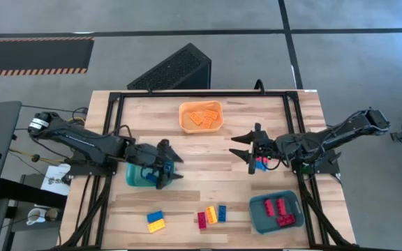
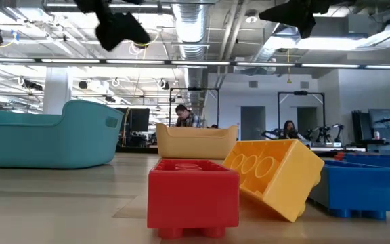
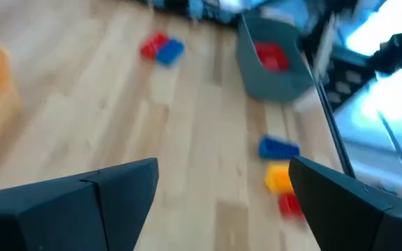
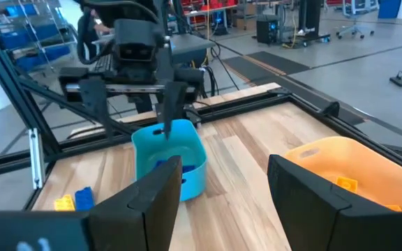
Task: Sort & place blocks by color
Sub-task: Put the blue game piece into the green bin
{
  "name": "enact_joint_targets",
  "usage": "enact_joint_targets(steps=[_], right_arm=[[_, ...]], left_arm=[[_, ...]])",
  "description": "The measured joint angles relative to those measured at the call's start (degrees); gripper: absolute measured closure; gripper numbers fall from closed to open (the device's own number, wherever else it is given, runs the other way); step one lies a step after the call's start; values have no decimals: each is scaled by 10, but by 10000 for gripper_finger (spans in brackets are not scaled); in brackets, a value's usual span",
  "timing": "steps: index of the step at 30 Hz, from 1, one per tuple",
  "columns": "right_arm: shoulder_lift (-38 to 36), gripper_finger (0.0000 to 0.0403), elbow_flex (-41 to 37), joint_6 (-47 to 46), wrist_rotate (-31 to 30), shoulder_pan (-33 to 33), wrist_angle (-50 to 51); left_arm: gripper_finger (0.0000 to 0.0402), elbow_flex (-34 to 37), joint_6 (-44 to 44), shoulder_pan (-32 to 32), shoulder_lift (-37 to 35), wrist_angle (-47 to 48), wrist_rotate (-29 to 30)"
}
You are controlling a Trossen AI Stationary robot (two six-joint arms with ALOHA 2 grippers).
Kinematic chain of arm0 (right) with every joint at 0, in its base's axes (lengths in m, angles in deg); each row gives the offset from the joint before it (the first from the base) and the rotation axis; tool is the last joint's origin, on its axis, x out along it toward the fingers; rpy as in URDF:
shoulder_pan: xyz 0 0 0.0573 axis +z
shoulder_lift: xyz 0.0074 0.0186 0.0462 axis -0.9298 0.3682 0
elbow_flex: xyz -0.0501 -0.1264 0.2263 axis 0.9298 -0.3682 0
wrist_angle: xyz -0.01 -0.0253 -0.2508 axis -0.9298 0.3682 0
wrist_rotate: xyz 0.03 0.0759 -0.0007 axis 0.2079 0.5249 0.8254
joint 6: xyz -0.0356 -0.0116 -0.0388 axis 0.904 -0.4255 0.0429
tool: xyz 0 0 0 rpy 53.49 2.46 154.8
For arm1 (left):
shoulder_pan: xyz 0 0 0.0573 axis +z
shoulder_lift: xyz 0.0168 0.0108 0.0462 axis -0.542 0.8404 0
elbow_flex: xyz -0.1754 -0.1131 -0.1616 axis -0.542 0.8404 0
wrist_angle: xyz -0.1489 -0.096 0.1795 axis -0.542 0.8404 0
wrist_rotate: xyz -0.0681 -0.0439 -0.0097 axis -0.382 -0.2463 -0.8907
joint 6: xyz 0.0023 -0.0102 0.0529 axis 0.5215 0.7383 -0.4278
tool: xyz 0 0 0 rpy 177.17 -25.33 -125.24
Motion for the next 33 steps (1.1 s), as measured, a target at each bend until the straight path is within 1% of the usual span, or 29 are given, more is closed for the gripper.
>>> enact_joint_targets(steps=[2,6,8,11,14,16,19,23,24,26,29,33], right_arm=[[0,168,0,0,1,0,0],[0,168,0,0,1,8,1],[0,168,0,0,1,13,0],[0,168,0,1,1,19,0],[0,168,0,12,1,20,0],[0,168,0,14,1,20,0],[0,168,0,15,1,20,0],[0,168,0,15,1,18,-4],[0,168,0,15,1,17,-5],[0,168,0,15,1,17,-4],[0,168,0,15,1,18,-1],[0,168,0,15,1,19,0]], left_arm=[[93,-27,15,-21,3,67,10],[93,-110,61,-64,33,237,59],[93,-151,81,-83,54,296,60],[93,-194,101,-110,88,350,50],[93,-211,101,-133,126,370,25],[93,-216,86,-144,152,374,3],[93,-223,59,-149,196,360,-7],[93,-237,6,-146,261,300,-7],[93,-242,-5,-146,278,283,-16],[93,-255,-25,-147,308,272,-58],[93,-279,-36,-149,340,298,-111],[93,-285,-36,-159,349,358,-121]])
